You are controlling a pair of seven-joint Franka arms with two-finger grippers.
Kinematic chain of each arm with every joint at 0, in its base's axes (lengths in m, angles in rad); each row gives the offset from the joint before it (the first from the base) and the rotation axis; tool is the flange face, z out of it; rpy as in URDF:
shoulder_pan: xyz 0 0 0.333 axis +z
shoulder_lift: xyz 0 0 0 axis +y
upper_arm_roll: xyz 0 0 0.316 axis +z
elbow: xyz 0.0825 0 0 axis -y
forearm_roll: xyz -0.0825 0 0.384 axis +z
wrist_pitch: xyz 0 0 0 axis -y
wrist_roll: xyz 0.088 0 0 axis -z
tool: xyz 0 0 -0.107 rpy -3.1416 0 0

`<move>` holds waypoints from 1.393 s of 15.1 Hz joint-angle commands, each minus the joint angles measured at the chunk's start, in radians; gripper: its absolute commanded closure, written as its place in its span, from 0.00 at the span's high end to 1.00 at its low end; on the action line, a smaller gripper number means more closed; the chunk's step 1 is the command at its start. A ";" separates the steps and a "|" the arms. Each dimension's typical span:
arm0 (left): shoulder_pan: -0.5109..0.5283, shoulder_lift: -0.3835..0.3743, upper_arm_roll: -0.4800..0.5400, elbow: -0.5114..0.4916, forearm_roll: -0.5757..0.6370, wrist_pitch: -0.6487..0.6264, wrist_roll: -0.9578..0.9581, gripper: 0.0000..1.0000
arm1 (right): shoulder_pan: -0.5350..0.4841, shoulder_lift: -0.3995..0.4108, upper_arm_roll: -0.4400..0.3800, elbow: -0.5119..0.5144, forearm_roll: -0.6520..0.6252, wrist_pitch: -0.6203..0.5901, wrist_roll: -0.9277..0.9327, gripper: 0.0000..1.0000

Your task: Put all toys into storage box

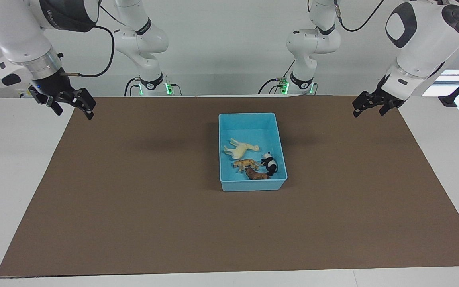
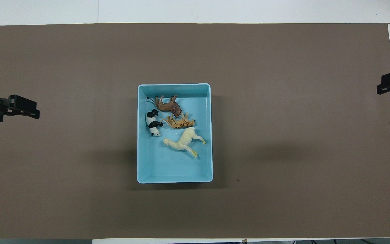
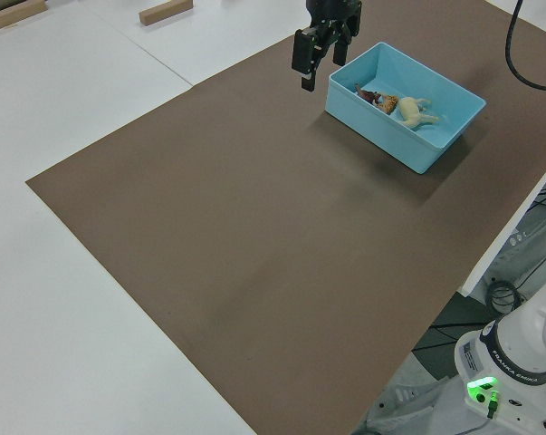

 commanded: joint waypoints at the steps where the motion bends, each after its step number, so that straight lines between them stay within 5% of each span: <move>1: -0.028 0.002 0.012 0.007 0.017 -0.014 0.003 1.00 | -0.007 -0.081 0.018 -0.153 0.004 0.065 -0.011 1.00; 7: 0.099 -0.010 -0.068 0.001 0.017 0.003 0.012 1.00 | -0.004 -0.115 0.029 -0.217 0.029 0.097 0.007 1.00; 21: 0.117 0.013 -0.100 0.052 0.020 -0.037 0.012 1.00 | 0.019 -0.113 0.031 -0.208 0.030 0.093 -0.019 1.00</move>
